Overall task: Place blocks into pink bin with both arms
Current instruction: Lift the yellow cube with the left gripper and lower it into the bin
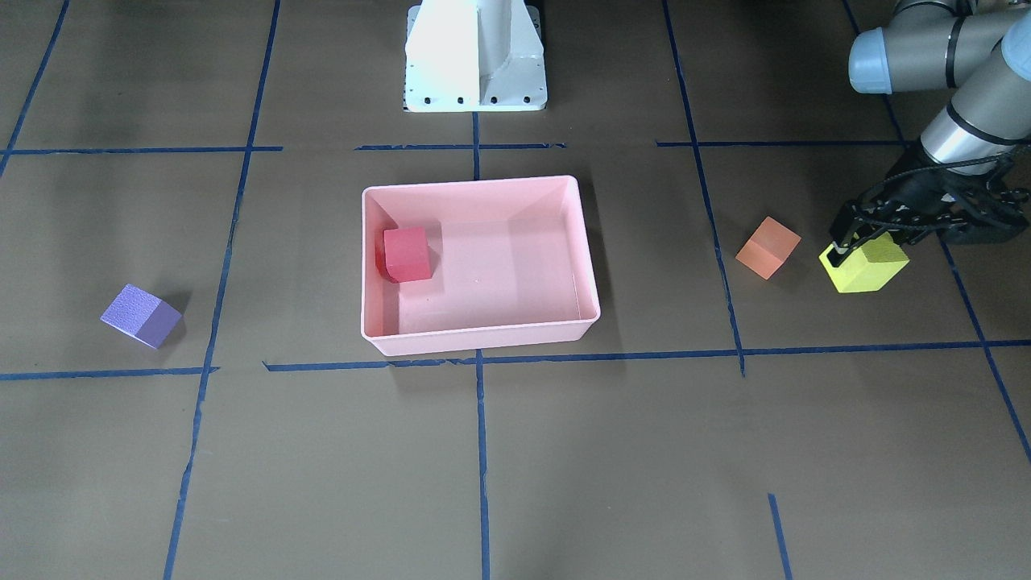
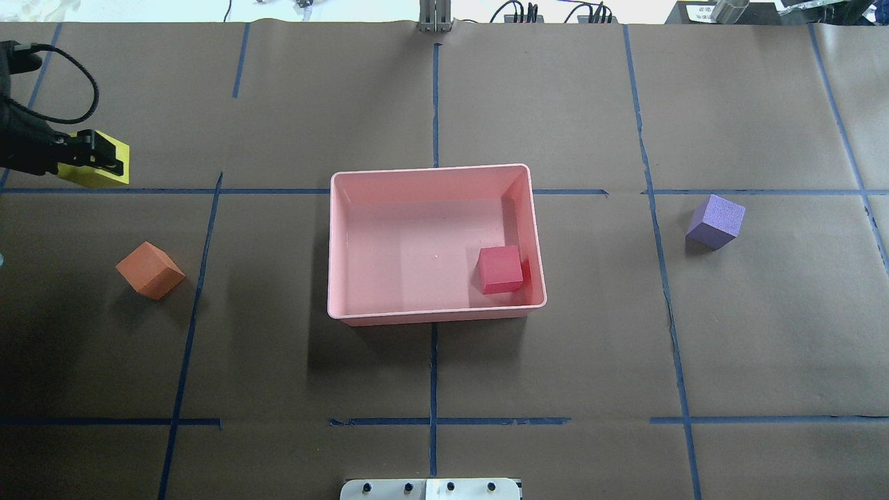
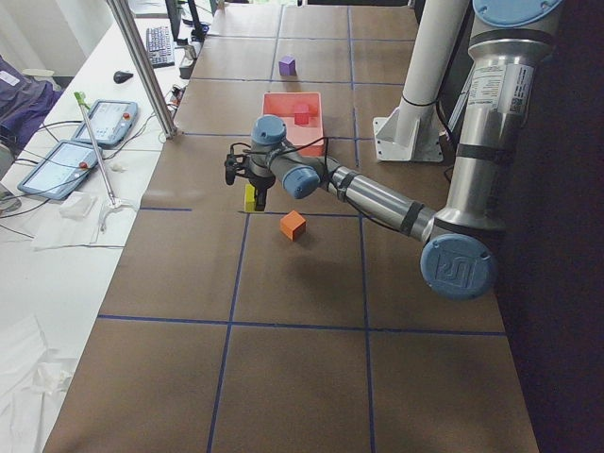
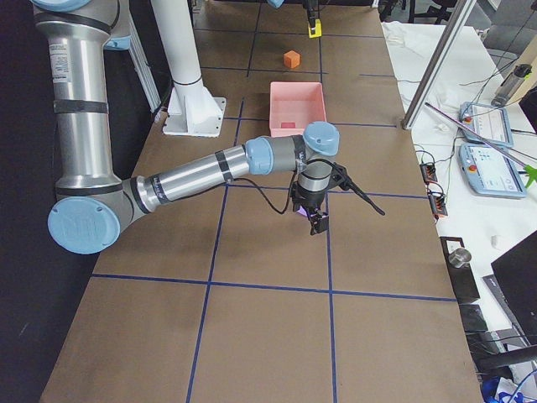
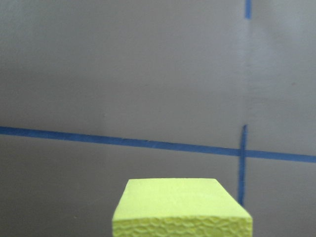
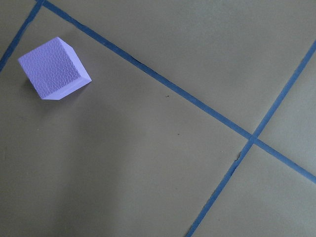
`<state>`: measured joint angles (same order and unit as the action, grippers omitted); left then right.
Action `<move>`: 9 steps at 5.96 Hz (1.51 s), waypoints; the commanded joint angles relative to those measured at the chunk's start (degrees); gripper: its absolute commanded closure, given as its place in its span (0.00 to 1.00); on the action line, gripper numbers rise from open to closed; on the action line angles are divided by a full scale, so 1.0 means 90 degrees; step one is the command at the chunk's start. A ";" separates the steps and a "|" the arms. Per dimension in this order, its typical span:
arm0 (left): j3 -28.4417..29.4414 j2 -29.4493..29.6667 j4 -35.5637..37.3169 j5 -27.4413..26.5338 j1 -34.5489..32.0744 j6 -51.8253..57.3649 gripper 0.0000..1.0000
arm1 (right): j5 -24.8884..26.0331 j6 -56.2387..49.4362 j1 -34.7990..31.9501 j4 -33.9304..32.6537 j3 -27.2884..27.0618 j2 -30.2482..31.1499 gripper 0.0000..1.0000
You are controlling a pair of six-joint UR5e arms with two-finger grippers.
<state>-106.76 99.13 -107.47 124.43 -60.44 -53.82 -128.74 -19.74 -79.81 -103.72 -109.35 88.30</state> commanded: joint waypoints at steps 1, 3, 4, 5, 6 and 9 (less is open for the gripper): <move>-0.0071 0.0953 0.1105 -0.0085 0.0540 -0.0046 0.66 | -0.0050 0.0016 0.0000 0.0001 -0.0027 0.0003 0.00; -0.0061 0.2184 0.2406 -0.0872 0.1660 -0.1074 0.66 | -0.0051 0.0026 0.0000 0.0001 -0.0027 -0.0006 0.00; 0.0074 0.2643 0.2420 -0.0925 0.2150 -0.1864 0.66 | -0.0051 0.0026 0.0000 0.0001 0.0002 -0.0006 0.00; 0.0220 0.3092 0.2594 -0.0983 0.2339 -0.2123 0.66 | -0.0051 0.0026 0.0010 0.0001 -0.0008 -0.0006 0.00; 0.0502 0.3464 0.2596 -0.1177 0.2544 -0.2406 0.66 | -0.0051 0.0035 0.0010 -0.0009 0.0002 -0.0035 0.00; 0.1706 0.4503 0.2577 -0.1968 0.3325 -0.2975 0.17 | -0.0061 0.0065 0.0020 0.0001 -0.0008 -0.0075 0.00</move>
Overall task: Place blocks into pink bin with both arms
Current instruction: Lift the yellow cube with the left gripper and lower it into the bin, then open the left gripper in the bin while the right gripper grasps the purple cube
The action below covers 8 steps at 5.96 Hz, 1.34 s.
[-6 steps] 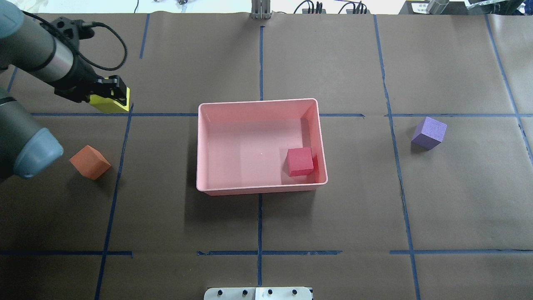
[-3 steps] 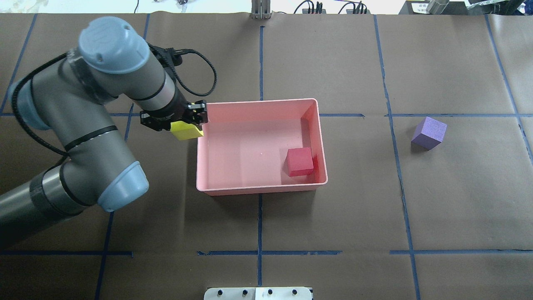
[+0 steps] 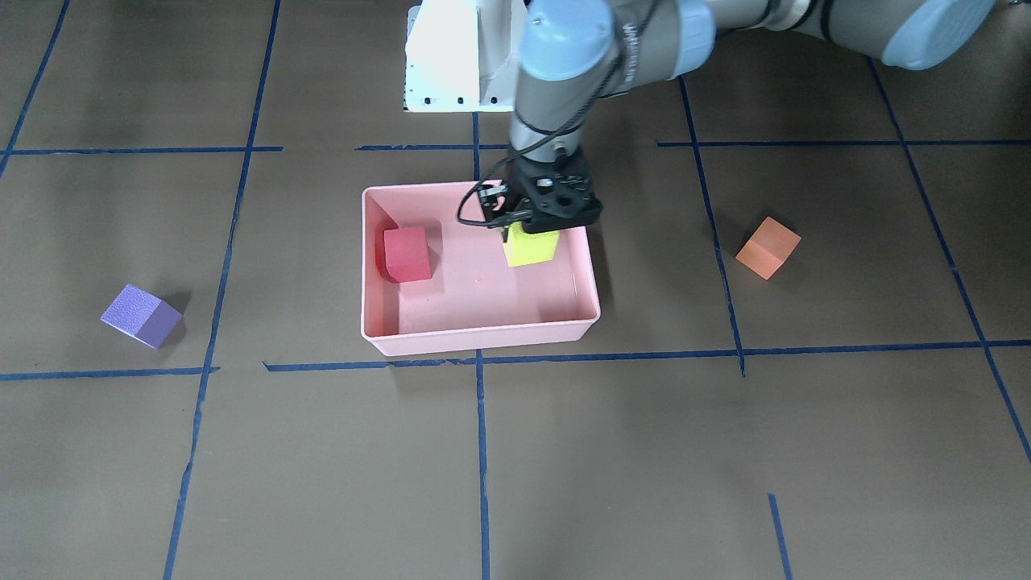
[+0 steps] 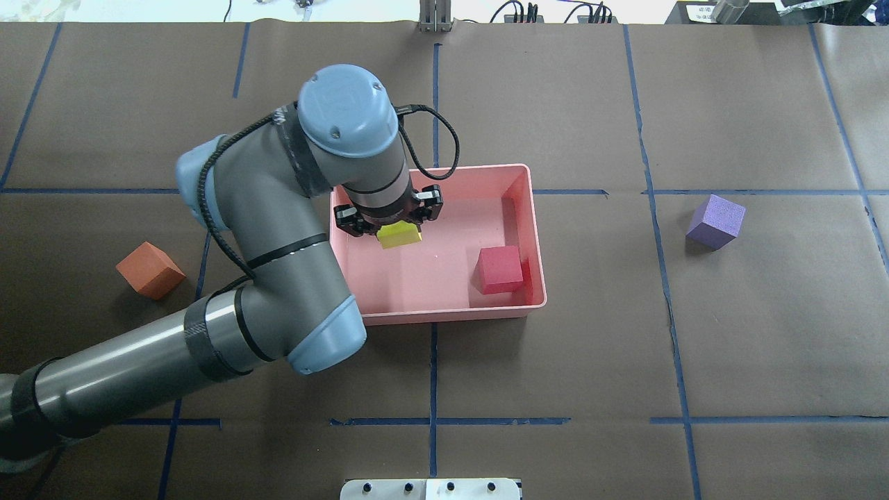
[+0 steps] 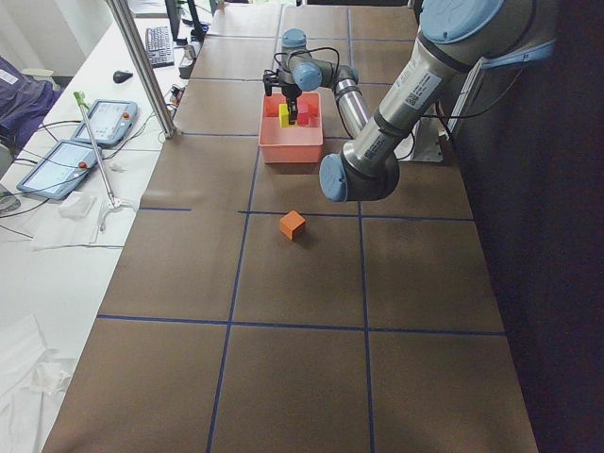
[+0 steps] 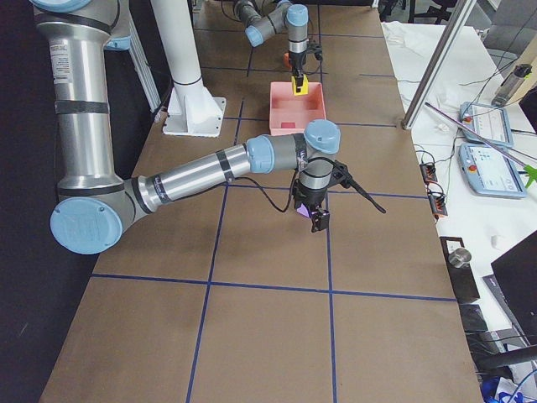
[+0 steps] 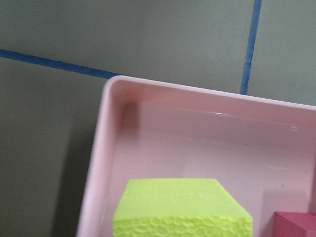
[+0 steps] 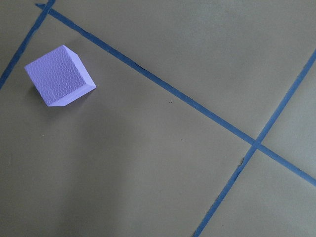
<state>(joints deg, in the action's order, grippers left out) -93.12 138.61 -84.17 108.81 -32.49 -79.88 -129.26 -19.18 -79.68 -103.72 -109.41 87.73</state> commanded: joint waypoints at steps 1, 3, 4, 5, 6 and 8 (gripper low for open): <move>0.0161 0.0106 0.0006 -0.0563 0.0241 -0.0070 0.00 | -0.0012 0.0002 0.0170 0.0010 0.0009 -0.0108 0.00; 0.0093 0.0096 -0.0023 -0.0566 0.0241 -0.0031 0.00 | 0.0162 -0.0037 0.1318 0.1280 0.0222 -0.0323 0.00; 0.0083 0.0087 -0.0023 -0.0566 0.0241 -0.0031 0.00 | 0.0405 -0.0037 0.1836 0.1831 0.0485 -0.0469 0.00; 0.0073 0.0009 -0.0033 -0.0566 0.0241 -0.0031 0.00 | 0.0601 -0.0037 0.2151 0.2088 0.0951 -0.0663 0.00; 0.0063 -0.0011 -0.0033 -0.0576 0.0241 -0.0031 0.00 | 0.0603 -0.0037 0.2319 0.2651 0.1323 -0.0694 0.00; 0.0053 -0.0089 -0.0042 -0.0576 0.0241 -0.0031 0.00 | 0.0593 0.0302 0.2505 0.2852 0.1590 -0.0927 0.00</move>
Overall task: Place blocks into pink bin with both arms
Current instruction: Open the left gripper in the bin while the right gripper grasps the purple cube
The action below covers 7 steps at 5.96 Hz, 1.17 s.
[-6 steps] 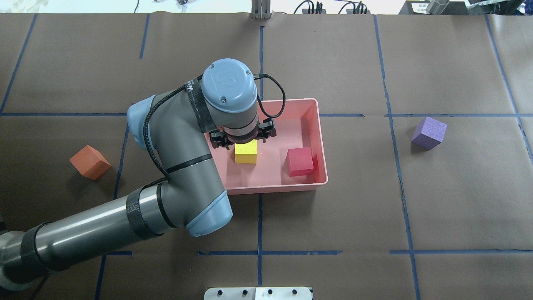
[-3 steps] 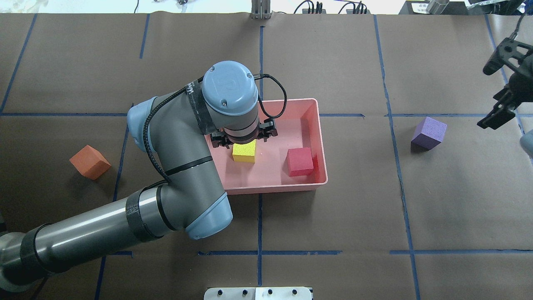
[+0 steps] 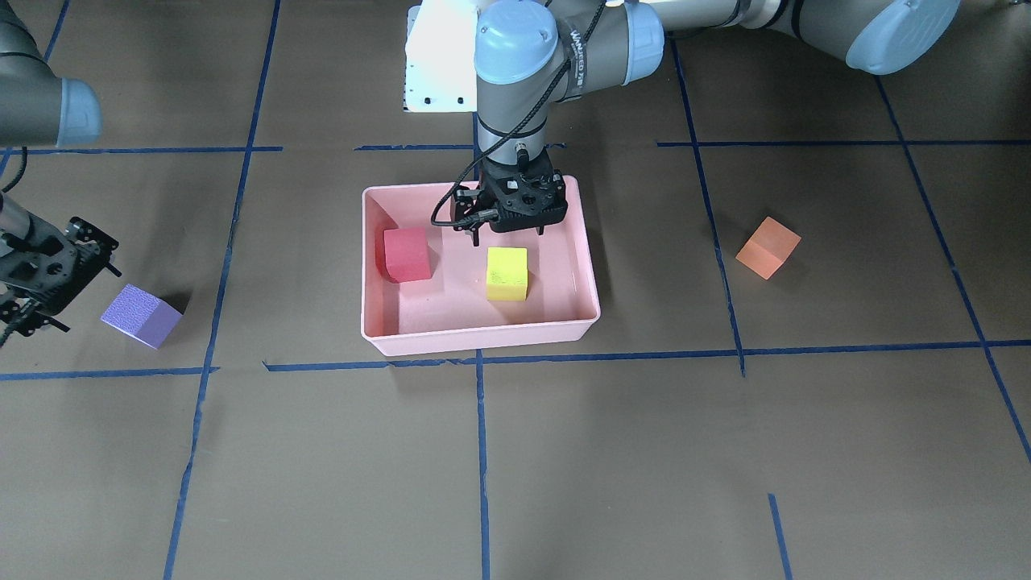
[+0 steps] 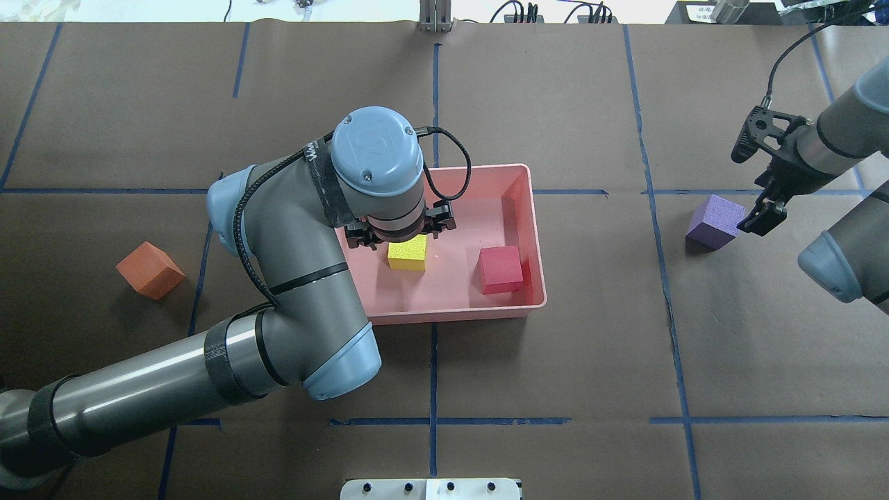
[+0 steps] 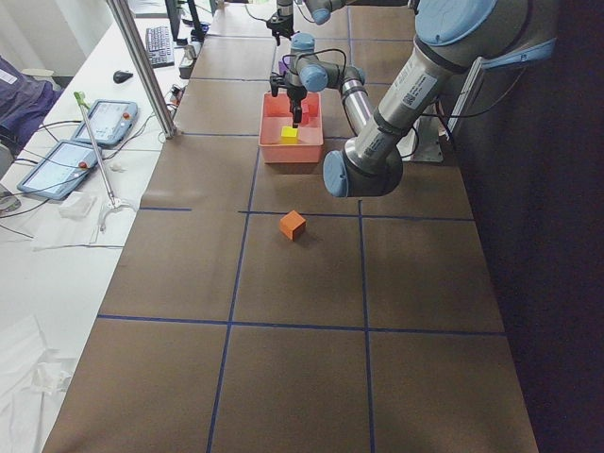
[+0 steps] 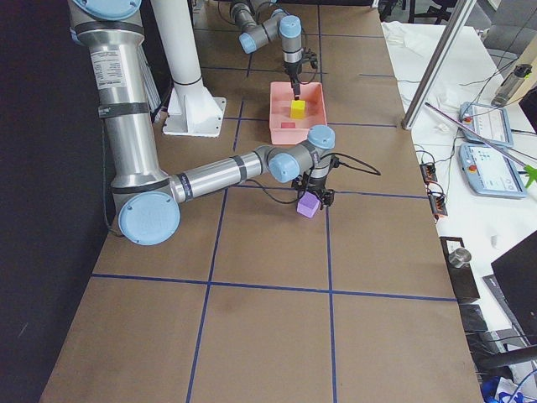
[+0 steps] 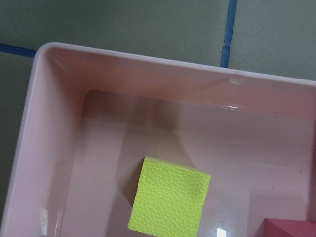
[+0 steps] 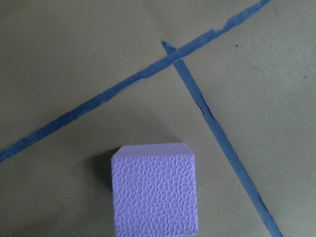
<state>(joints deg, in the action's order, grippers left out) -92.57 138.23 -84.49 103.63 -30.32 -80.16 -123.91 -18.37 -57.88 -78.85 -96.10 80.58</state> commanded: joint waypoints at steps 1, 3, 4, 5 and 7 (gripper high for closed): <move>-0.0007 -0.0046 -0.0007 -0.0001 0.0000 0.0000 0.00 | 0.0008 0.0293 0.0219 0.0090 0.0159 -0.0135 0.00; -0.0007 -0.0046 -0.0007 -0.0001 0.0000 0.0000 0.00 | 0.0008 0.0274 0.0337 0.0099 0.0383 -0.0154 0.00; -0.0007 -0.0046 -0.0007 -0.0001 0.0000 0.0000 0.00 | 0.0018 0.0274 0.0406 0.0099 0.0501 -0.0174 0.00; -0.0007 -0.0085 -0.0016 -0.0001 0.0000 0.0000 0.00 | 0.0018 0.0274 0.0445 0.0099 0.0685 -0.0271 0.01; -0.0026 -0.0085 -0.0036 -0.0001 0.0000 0.0000 0.00 | 0.0018 0.0448 0.0455 0.0090 0.0804 -0.0418 0.35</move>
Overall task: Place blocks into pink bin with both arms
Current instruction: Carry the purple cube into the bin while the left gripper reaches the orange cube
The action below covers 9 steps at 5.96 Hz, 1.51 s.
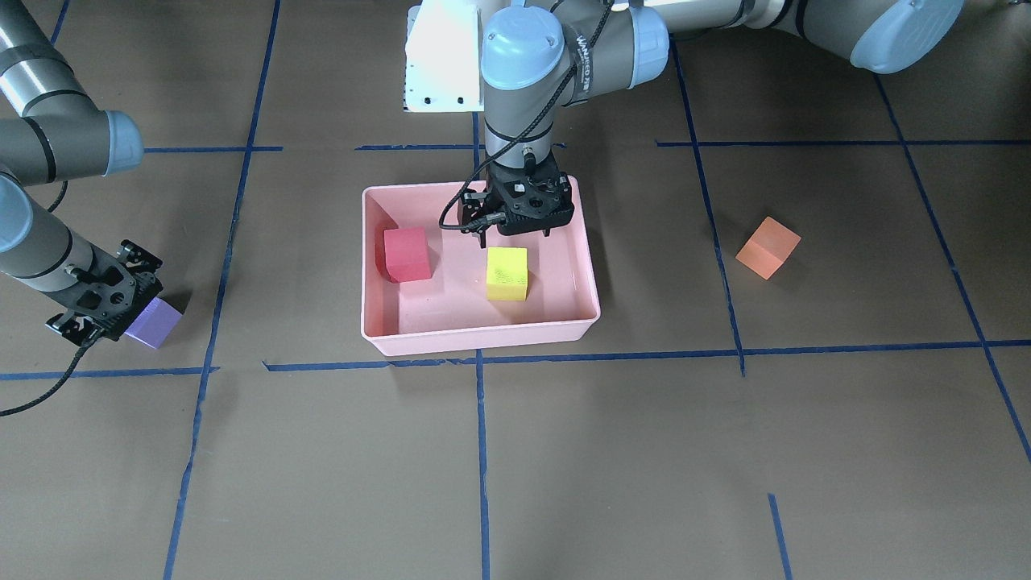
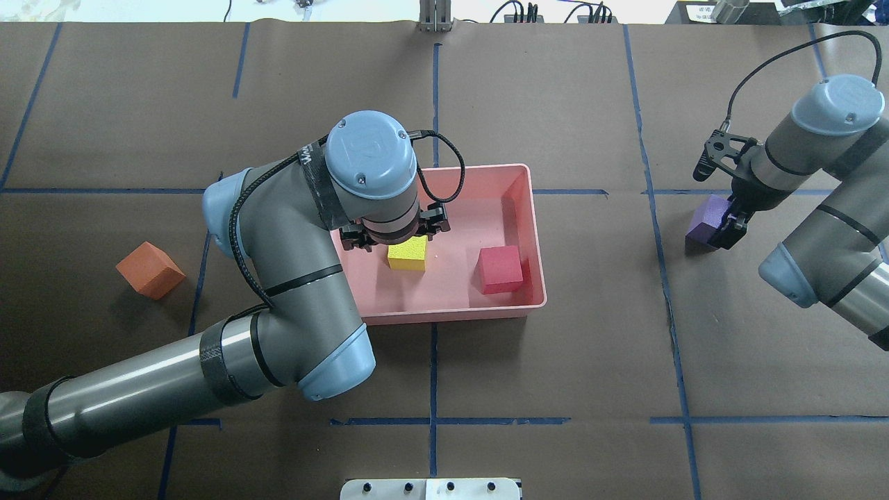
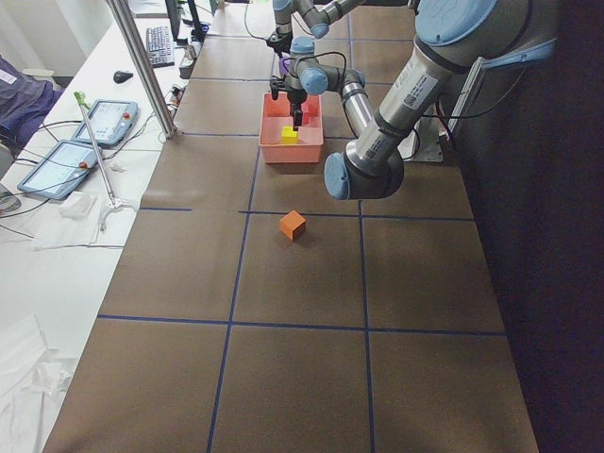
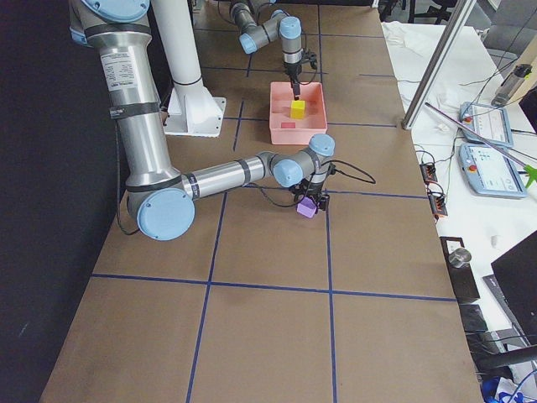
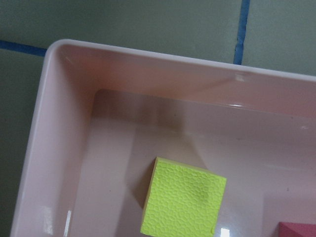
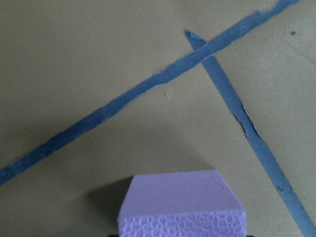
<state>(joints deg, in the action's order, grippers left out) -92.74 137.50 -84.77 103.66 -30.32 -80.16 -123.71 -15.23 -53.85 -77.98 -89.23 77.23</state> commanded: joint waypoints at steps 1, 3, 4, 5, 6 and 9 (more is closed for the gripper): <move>-0.0047 -0.0014 -0.0005 0.0005 0.0000 0.0010 0.00 | -0.0014 0.0332 0.0016 -0.0007 0.0051 -0.0055 0.54; -0.0184 -0.0033 0.0033 0.0025 -0.0010 0.0039 0.00 | -0.0402 0.1139 -0.0051 -0.0085 -0.0085 -0.0297 0.52; -0.0523 -0.0333 0.0082 0.0044 -0.0019 0.0426 0.00 | -0.0608 0.1957 -0.0100 -0.0134 -0.0337 -0.0319 0.49; -0.1019 -0.0829 0.0102 0.0054 -0.0058 0.1029 0.00 | -0.0716 0.3473 -0.0081 -0.0647 -0.1006 -0.0319 0.49; -0.1324 -0.1172 0.0102 0.0170 -0.0233 0.1731 0.00 | -0.0727 0.4687 0.0044 -0.0990 -0.1632 -0.0358 0.49; -0.1862 -0.2237 0.0063 0.1020 -0.1257 0.4065 0.00 | -0.0465 0.7794 0.0833 -0.2377 -0.1960 -0.1964 0.48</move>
<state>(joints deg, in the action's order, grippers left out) -107.99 120.50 -83.99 111.40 -38.87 -50.24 -129.21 44.99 -49.28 -95.71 -106.41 64.49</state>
